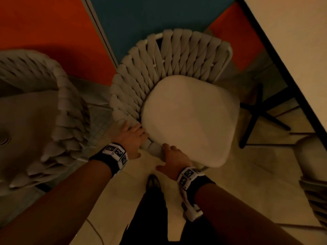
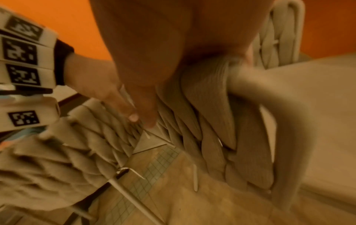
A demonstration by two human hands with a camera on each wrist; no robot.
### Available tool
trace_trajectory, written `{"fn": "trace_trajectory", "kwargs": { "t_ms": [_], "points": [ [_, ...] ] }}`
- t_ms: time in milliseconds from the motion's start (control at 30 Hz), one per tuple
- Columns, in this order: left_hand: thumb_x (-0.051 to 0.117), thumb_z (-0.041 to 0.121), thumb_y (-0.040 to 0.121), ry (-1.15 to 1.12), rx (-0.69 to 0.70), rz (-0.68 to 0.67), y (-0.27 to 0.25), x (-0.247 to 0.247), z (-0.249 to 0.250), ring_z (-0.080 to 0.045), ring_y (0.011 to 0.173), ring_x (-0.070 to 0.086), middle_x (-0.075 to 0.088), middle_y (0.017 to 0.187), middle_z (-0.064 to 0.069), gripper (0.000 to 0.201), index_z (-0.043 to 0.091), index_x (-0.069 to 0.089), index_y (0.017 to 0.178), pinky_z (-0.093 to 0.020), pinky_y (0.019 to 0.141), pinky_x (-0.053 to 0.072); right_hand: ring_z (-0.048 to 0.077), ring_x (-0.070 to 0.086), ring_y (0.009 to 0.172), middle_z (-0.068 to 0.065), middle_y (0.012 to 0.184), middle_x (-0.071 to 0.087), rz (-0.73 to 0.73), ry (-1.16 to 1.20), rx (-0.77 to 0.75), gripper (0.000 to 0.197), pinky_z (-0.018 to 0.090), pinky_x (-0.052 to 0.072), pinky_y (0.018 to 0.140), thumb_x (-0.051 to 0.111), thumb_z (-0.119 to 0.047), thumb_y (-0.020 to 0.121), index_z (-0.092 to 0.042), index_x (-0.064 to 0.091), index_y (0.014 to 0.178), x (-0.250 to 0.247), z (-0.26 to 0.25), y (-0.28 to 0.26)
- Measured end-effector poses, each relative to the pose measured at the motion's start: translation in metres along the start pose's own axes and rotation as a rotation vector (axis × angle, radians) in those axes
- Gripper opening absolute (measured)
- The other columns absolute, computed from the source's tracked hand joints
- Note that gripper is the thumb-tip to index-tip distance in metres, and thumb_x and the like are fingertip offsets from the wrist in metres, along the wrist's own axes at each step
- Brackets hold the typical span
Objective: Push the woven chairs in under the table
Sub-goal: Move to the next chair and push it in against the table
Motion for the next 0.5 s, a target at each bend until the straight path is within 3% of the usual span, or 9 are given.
{"fn": "trace_trajectory", "kwargs": {
  "t_ms": [67, 167, 233, 333, 433, 500],
  "points": [
    [0.057, 0.064, 0.075, 0.000, 0.056, 0.008, 0.013, -0.001, -0.004, -0.024, 0.136, 0.033, 0.041, 0.146, -0.003, 0.078, 0.020, 0.038, 0.137, -0.050, 0.116, 0.017, 0.034, 0.059, 0.100, 0.011, 0.117, 0.056, 0.063, -0.038, 0.037, 0.058, 0.045, 0.053, 0.079, 0.061, -0.045, 0.084, -0.017, 0.036, 0.128, -0.001, 0.001, 0.008],
    [0.044, 0.078, 0.066, -0.071, 0.044, 0.090, 0.018, 0.002, -0.007, -0.022, 0.116, 0.052, 0.060, 0.125, -0.002, 0.080, 0.021, 0.055, 0.121, -0.039, 0.107, 0.030, 0.035, 0.063, 0.087, 0.011, 0.109, 0.061, 0.151, -0.158, -0.041, 0.037, 0.041, 0.052, 0.070, 0.048, -0.038, 0.092, -0.015, 0.043, 0.120, -0.006, -0.004, 0.008],
    [0.036, 0.077, 0.059, -0.129, 0.026, 0.206, 0.010, 0.001, -0.003, -0.024, 0.102, 0.060, 0.069, 0.107, -0.004, 0.080, 0.019, 0.065, 0.106, -0.037, 0.101, 0.031, 0.037, 0.063, 0.085, 0.013, 0.108, 0.062, 0.142, -0.188, -0.109, 0.037, 0.041, 0.049, 0.068, 0.043, -0.035, 0.094, -0.013, 0.044, 0.123, -0.005, -0.005, 0.005],
    [0.039, 0.073, 0.057, -0.142, -0.019, 0.271, 0.000, 0.005, 0.007, -0.025, 0.079, 0.066, 0.073, 0.082, -0.004, 0.070, 0.018, 0.071, 0.085, -0.035, 0.090, 0.028, 0.038, 0.064, 0.085, 0.015, 0.107, 0.064, 0.113, -0.202, -0.184, 0.040, 0.041, 0.048, 0.066, 0.045, -0.033, 0.093, -0.010, 0.046, 0.125, -0.004, -0.001, -0.003],
    [0.040, 0.071, 0.060, -0.187, -0.051, 0.284, -0.001, 0.003, 0.023, -0.024, 0.071, 0.066, 0.073, 0.074, -0.003, 0.066, 0.017, 0.072, 0.079, -0.035, 0.085, 0.032, 0.039, 0.064, 0.087, 0.016, 0.108, 0.064, 0.059, -0.247, -0.226, 0.044, 0.042, 0.050, 0.068, 0.048, -0.035, 0.092, -0.011, 0.046, 0.128, -0.008, 0.013, -0.008],
    [0.039, 0.071, 0.061, -0.217, -0.073, 0.273, 0.004, -0.003, 0.038, -0.024, 0.069, 0.065, 0.072, 0.073, -0.003, 0.065, 0.017, 0.071, 0.077, -0.035, 0.083, 0.042, 0.038, 0.064, 0.089, 0.015, 0.111, 0.062, 0.034, -0.303, -0.240, 0.044, 0.041, 0.049, 0.071, 0.045, -0.037, 0.093, -0.014, 0.044, 0.130, -0.019, 0.030, -0.007]
  ]
}}
Point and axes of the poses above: each hand's wrist, its own y-axis towards the middle knuckle, its own x-axis out of the palm, z = x × y, the point moved 8 cm from there along y, towards the middle knuckle
